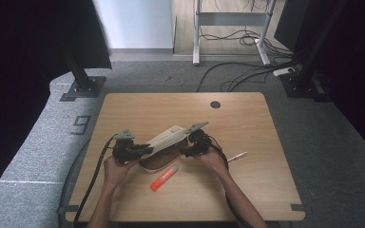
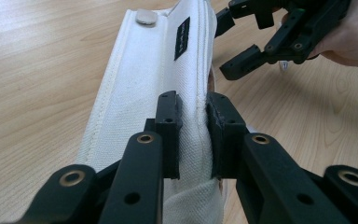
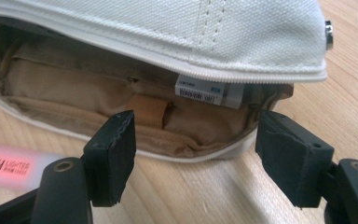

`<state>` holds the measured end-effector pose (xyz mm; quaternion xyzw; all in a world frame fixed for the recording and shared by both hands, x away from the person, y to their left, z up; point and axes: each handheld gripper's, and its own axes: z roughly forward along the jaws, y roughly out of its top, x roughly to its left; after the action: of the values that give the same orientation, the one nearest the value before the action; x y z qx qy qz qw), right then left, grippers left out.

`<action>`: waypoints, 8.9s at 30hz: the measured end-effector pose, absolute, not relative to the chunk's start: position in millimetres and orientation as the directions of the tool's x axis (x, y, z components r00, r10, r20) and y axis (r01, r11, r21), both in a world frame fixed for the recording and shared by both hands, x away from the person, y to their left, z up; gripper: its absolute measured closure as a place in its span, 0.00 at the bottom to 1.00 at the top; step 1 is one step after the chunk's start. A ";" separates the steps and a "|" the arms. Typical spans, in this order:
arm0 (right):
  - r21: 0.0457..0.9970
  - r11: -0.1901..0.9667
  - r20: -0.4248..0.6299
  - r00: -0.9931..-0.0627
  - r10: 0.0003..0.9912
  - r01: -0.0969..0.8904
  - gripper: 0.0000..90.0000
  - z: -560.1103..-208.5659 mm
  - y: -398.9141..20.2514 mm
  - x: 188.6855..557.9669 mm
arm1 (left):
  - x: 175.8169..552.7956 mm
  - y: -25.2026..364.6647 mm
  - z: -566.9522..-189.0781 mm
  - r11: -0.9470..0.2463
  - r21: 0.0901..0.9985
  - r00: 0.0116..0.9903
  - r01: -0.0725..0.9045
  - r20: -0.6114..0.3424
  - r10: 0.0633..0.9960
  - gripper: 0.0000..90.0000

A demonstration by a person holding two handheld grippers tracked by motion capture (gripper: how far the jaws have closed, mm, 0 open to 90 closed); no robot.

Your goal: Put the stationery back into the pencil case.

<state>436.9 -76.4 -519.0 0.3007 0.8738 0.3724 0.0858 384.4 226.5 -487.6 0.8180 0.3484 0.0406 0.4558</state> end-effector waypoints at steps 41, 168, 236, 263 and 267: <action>0.717 0.456 0.121 -0.738 0.664 0.527 0.38 -507.9 -192.3 408.7 | 384.7 226.3 -488.1 -0.345 0.771 0.756 0.536 -0.257 0.602 0.83; 0.650 0.520 0.059 -0.719 0.692 0.554 0.87 -503.5 -178.0 363.8 | 382.6 224.7 -486.1 -0.339 0.782 0.759 0.523 -0.245 0.604 0.85; 0.632 0.687 0.015 -0.893 0.450 0.358 0.86 -509.9 -25.4 429.4 | 382.6 225.3 -484.0 -0.324 0.790 0.764 0.520 -0.260 0.590 0.85; 0.632 0.669 -0.032 -0.851 0.525 0.390 0.66 -506.1 -57.3 434.0 | 383.1 226.4 -483.7 -0.326 0.788 0.763 0.523 -0.261 0.592 0.85; 0.625 0.668 -0.042 -0.838 0.544 0.403 0.67 -507.9 -66.6 433.4 | 383.2 226.4 -483.8 -0.328 0.787 0.763 0.523 -0.260 0.591 0.85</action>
<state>433.4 -66.6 -507.9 0.2612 0.9063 0.3123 0.1132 383.2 226.4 -483.8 0.8141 0.3421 0.0367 0.4678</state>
